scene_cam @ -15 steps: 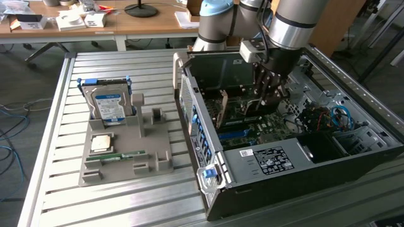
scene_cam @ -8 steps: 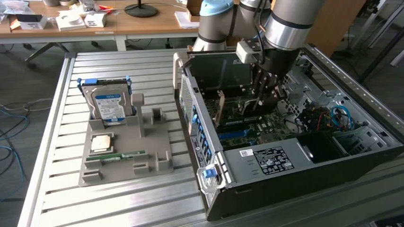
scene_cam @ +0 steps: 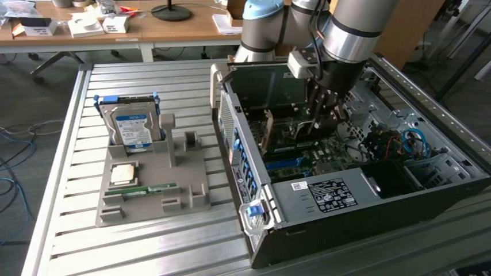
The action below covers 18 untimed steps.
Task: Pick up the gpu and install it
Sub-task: 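Insert the gpu into the slot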
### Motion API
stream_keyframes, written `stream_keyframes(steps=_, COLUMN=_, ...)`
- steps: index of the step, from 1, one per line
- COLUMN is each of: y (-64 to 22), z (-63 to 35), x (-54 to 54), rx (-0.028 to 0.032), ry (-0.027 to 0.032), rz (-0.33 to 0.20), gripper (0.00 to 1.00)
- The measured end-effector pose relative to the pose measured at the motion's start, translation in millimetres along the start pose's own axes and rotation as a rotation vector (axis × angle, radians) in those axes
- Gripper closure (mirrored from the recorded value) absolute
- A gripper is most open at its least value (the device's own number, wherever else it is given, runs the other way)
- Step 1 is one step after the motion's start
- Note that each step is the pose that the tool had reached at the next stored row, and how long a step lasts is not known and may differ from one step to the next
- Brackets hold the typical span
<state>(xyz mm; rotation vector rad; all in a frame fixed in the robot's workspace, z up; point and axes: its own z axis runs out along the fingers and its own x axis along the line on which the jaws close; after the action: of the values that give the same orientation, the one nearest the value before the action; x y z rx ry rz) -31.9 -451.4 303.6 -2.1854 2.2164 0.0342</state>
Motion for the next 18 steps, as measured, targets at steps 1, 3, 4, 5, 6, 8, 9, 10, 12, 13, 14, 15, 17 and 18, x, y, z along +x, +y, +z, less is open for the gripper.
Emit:
stream_keyframes(steps=1, y=0.0, z=0.0, x=0.9, rx=-0.0009, ry=-0.0001, rz=0.002, gripper=0.74)
stream_keyframes(steps=3, y=0.0, z=0.0, x=2.3, rx=-0.0031, ry=0.0000, rz=0.008, gripper=0.74)
stream_keyframes(steps=4, y=0.0, z=0.0, x=2.9, rx=-0.0040, ry=0.0000, rz=0.011, gripper=0.74)
stream_keyframes(steps=5, y=0.0, z=-0.1, x=3.6, rx=-0.0051, ry=0.0001, rz=0.014, gripper=0.74)
stream_keyframes(steps=6, y=-0.1, z=-0.1, x=4.2, rx=-0.0060, ry=0.0001, rz=0.016, gripper=0.74)
stream_keyframes(steps=8, y=-0.1, z=-0.2, x=5.7, rx=-0.0081, ry=0.0001, rz=0.021, gripper=0.74)
stream_keyframes(steps=9, y=-0.1, z=-0.2, x=6.7, rx=-0.0092, ry=0.0002, rz=0.023, gripper=0.74)
stream_keyframes(steps=10, y=-0.1, z=-0.2, x=7.5, rx=-0.0100, ry=0.0002, rz=0.024, gripper=0.74)
stream_keyframes(steps=12, y=-0.1, z=-0.3, x=8.8, rx=-0.0108, ry=0.0003, rz=0.025, gripper=0.74)
stream_keyframes(steps=13, y=-0.1, z=-0.2, x=8.8, rx=-0.0108, ry=0.0002, rz=0.025, gripper=0.74)
stream_keyframes(steps=14, y=-0.1, z=-0.2, x=8.8, rx=-0.0108, ry=0.0002, rz=0.025, gripper=0.74)
stream_keyframes(steps=15, y=-0.1, z=-0.2, x=8.7, rx=-0.0108, ry=0.0001, rz=0.025, gripper=0.74)
stream_keyframes(steps=17, y=-0.1, z=-0.3, x=8.8, rx=-0.0108, ry=0.0003, rz=0.025, gripper=0.74)
stream_keyframes(steps=18, y=0.0, z=-0.3, x=8.8, rx=-0.0108, ry=0.0003, rz=0.025, gripper=0.74)
